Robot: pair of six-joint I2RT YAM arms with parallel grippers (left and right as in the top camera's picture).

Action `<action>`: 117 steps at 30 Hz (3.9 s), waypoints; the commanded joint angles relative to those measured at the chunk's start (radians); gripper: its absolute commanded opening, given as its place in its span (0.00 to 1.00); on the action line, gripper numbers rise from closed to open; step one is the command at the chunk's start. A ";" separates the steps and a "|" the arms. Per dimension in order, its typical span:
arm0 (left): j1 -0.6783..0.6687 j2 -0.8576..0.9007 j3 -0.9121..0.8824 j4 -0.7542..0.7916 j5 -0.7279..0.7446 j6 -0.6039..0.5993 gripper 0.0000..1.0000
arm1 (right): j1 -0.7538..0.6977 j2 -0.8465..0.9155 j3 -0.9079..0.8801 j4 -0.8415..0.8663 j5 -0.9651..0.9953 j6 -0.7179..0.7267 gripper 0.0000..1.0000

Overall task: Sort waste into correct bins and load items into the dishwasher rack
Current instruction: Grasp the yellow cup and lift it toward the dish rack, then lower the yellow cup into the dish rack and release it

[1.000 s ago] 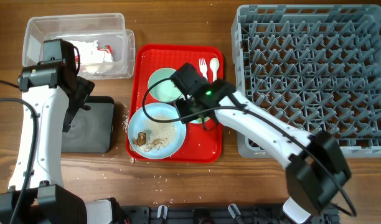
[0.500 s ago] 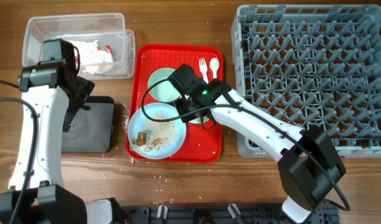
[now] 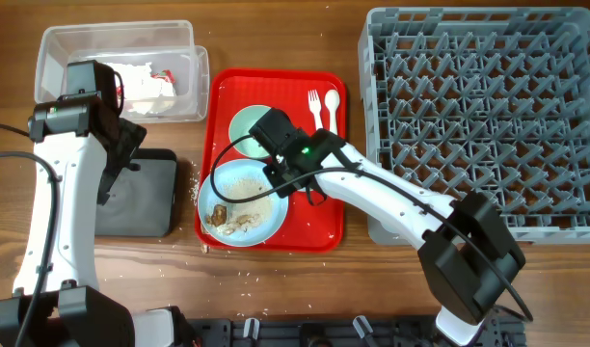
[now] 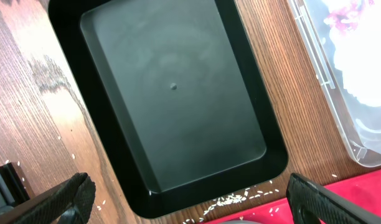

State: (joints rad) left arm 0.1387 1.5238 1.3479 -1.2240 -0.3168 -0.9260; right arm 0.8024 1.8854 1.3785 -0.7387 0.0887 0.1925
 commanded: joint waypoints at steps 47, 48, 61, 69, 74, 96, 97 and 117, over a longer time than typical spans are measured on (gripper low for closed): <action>0.005 -0.017 -0.002 0.000 -0.009 0.002 1.00 | -1.077 -0.095 0.474 -0.366 -0.933 -0.238 0.04; 0.005 -0.016 -0.002 0.000 -0.009 0.002 1.00 | -1.102 -0.068 0.462 -0.374 -1.015 -0.264 0.04; 0.005 -0.017 -0.002 0.000 -0.009 0.002 1.00 | -1.242 0.055 0.199 -0.414 -1.424 -0.358 0.04; 0.005 -0.016 -0.002 0.000 -0.009 0.002 1.00 | -1.246 0.056 -0.002 -0.139 -1.472 -0.203 0.04; 0.005 -0.017 -0.002 0.000 -0.009 0.002 1.00 | -1.248 0.056 -0.012 -0.067 -1.479 -0.129 0.04; 0.005 -0.017 -0.002 0.000 -0.009 0.002 1.00 | -1.249 0.137 -0.013 -0.054 -1.393 -0.084 0.09; 0.005 -0.017 -0.002 0.000 -0.009 0.002 1.00 | -1.250 0.137 -0.013 -0.069 -1.343 -0.084 0.14; 0.005 -0.017 -0.002 0.000 -0.009 0.002 1.00 | -1.289 -0.290 -0.010 -0.163 -0.518 0.155 0.37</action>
State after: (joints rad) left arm 0.1387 1.5238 1.3479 -1.2240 -0.3168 -0.9260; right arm -0.4919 1.7069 1.3746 -0.9020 -0.5777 0.3035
